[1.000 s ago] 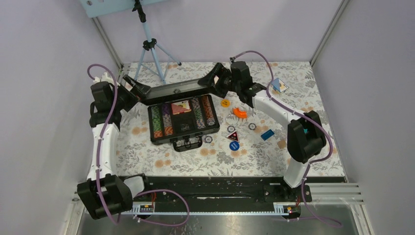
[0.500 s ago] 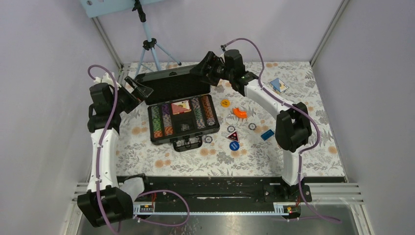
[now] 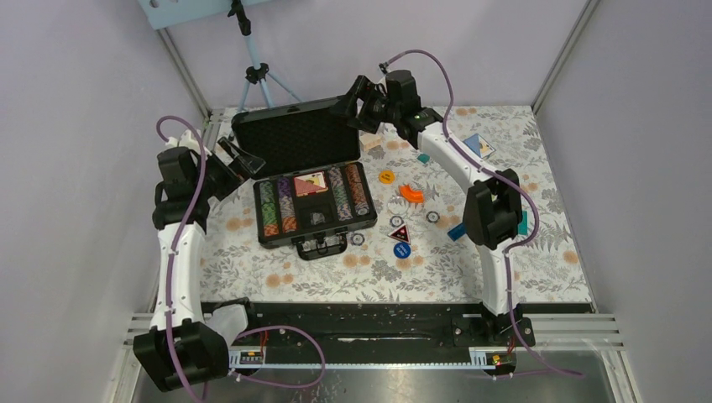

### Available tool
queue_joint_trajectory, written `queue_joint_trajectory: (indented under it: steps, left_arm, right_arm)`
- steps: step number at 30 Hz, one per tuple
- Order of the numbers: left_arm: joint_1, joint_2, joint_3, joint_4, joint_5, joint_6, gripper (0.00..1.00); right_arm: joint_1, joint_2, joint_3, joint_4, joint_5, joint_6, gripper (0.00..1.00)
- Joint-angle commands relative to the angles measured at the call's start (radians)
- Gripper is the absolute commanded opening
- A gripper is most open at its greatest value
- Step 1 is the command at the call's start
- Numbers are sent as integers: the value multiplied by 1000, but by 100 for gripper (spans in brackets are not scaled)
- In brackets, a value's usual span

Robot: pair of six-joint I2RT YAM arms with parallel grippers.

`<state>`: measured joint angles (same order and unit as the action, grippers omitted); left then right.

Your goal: Pack up texas hold em set

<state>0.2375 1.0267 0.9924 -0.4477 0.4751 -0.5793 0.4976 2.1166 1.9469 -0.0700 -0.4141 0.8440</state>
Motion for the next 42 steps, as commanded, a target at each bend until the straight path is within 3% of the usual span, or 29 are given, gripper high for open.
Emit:
queue_joint_trajectory:
  steps: [1, 13, 24, 36, 42]
  left_arm:
    - [3, -26, -14, 19, 23, 18, 99]
    - [4, -40, -48, 15, 26, 27, 99]
    - [3, -54, -76, 12, 26, 37, 99]
    - [3, -94, -104, 8, 11, 46, 99]
    - [2, -117, -122, 6, 0, 52, 99]
  right_arm:
    - [-11, 28, 102, -45, -28, -44, 89]
    - [-11, 181, 365, -200, -27, -103, 89]
    - [-17, 205, 404, -203, -12, -147, 89]
    - [-18, -85, 40, -43, -22, -189, 90]
    - [-37, -307, -247, 58, 26, -186, 90]
